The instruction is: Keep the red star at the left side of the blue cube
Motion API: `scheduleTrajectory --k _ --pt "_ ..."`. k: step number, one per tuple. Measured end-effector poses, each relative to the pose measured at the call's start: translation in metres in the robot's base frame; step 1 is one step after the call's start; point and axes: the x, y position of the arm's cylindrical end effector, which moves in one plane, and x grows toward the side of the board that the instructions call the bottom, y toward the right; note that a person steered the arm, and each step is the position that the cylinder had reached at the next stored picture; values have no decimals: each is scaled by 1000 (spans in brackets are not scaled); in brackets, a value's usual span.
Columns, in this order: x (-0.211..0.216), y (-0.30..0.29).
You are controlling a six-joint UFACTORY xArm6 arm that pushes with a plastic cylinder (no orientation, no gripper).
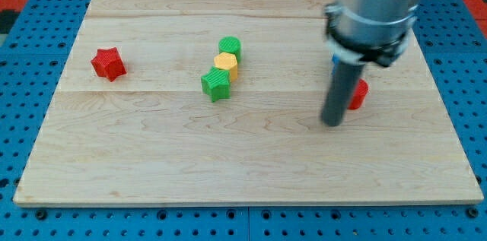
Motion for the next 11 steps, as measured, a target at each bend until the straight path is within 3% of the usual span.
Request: scheduleTrajectory --k 1,2,3,4,5,6,7,8,9,10,11 --pt "8 -133" --pt "-34 -248" --pt "-89 -255" --pt "-59 -258" --pt "-94 -348" --pt "-154 -315" --pt "-170 -247" --pt "-165 -313" --pt "-123 -282" --pt "-138 -245" --pt "-192 -213"
